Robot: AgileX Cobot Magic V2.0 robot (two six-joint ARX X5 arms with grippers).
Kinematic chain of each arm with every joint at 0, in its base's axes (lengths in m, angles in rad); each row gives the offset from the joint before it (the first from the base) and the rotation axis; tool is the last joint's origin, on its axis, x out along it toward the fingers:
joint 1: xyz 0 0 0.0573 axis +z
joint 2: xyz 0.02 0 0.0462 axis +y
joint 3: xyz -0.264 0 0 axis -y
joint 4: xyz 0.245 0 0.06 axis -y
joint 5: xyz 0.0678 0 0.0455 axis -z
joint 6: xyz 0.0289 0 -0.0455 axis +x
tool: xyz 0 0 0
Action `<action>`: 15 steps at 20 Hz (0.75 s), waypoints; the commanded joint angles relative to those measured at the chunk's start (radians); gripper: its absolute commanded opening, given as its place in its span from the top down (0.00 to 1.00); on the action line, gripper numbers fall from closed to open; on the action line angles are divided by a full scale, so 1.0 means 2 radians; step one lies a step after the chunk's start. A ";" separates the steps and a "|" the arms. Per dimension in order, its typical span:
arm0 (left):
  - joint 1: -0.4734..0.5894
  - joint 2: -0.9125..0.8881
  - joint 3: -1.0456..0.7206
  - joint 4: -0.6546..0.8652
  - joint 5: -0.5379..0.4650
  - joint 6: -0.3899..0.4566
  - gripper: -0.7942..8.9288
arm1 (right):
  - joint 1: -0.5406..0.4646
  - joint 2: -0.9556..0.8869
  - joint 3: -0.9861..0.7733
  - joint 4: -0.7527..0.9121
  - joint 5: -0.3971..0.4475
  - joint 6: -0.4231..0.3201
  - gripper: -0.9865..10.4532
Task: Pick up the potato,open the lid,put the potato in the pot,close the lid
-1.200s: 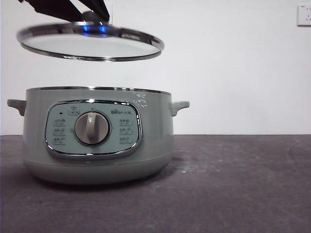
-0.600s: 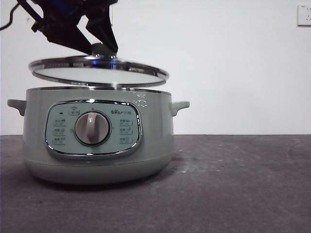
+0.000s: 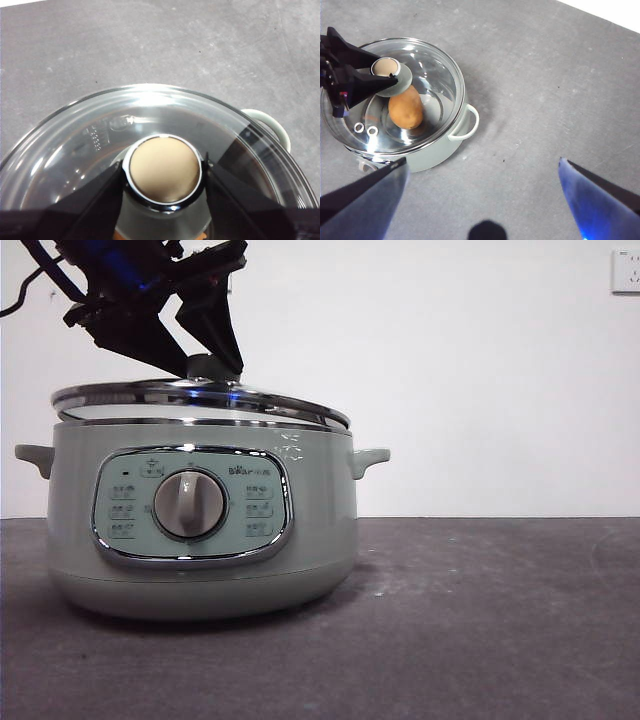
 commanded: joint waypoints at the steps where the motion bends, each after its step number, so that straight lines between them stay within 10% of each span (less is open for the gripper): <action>1: -0.001 0.011 0.004 0.021 0.000 -0.003 0.93 | 0.000 0.000 0.000 0.002 0.001 0.003 0.48; 11: 0.002 0.043 0.004 -0.071 -0.001 -0.003 0.91 | 0.000 0.000 0.000 -0.002 0.001 0.003 0.48; 15: 0.003 0.043 0.004 -0.083 -0.001 -0.003 0.56 | 0.000 0.000 0.000 -0.001 0.001 0.003 0.48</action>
